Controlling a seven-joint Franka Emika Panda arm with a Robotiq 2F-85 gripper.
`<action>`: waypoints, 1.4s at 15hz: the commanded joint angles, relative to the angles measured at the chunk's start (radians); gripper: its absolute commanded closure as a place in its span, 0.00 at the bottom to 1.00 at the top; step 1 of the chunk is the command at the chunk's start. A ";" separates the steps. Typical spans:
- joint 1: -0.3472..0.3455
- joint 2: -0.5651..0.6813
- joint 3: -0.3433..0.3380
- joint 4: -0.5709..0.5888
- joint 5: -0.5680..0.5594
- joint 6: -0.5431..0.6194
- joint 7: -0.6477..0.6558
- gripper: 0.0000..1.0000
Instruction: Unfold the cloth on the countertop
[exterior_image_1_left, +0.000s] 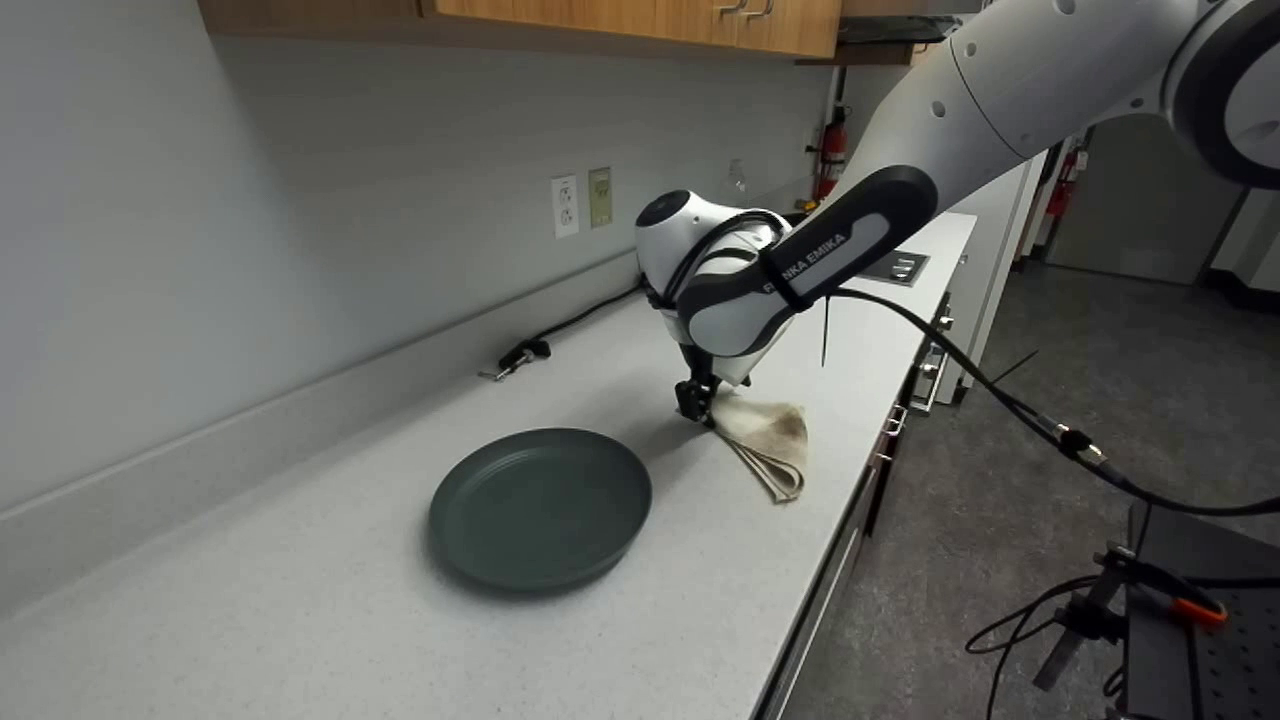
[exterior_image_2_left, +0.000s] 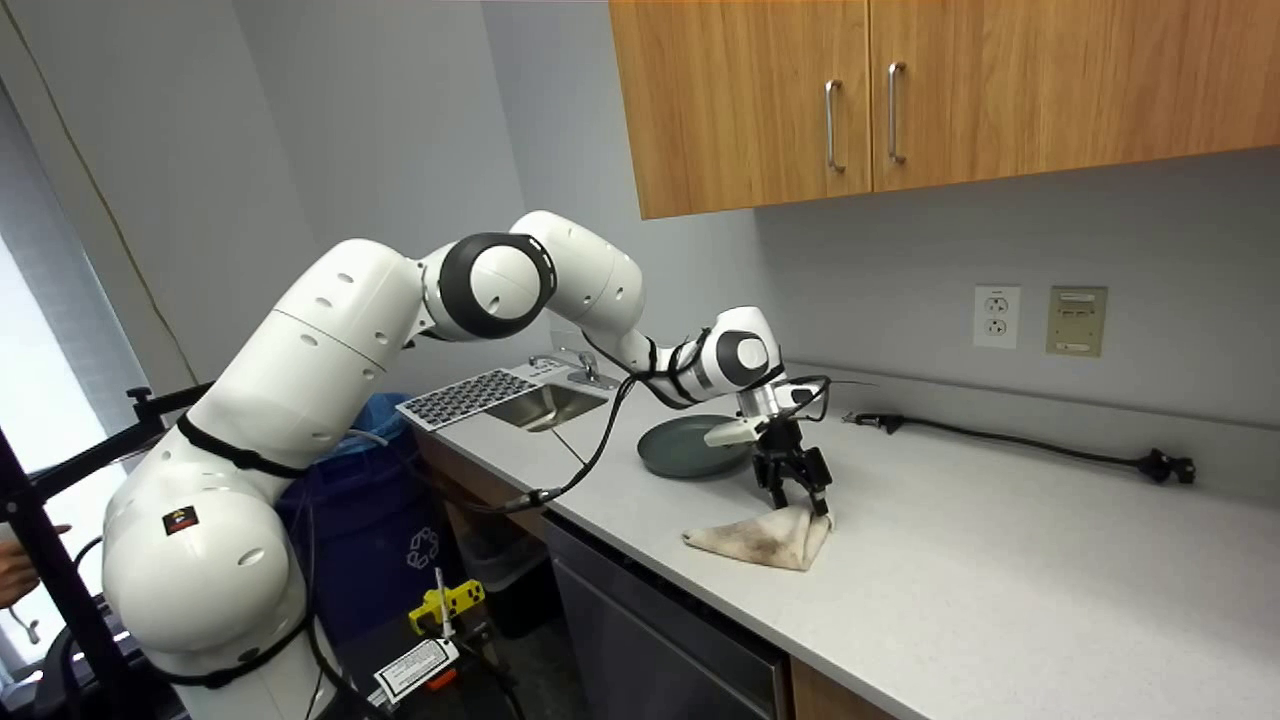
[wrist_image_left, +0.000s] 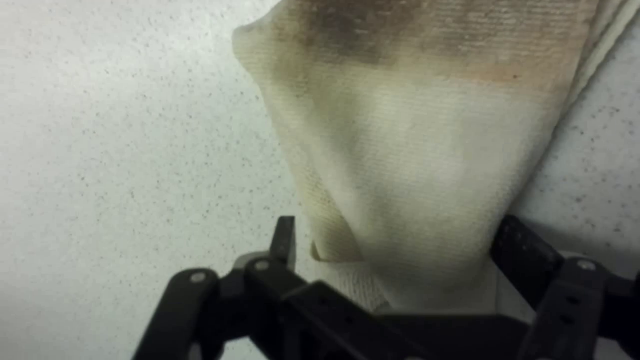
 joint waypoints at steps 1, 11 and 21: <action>0.030 -0.013 -0.029 -0.012 -0.036 0.001 0.056 0.00; 0.020 -0.076 0.027 -0.096 0.023 0.018 0.064 0.00; 0.024 -0.219 0.055 -0.326 0.067 0.033 0.089 0.00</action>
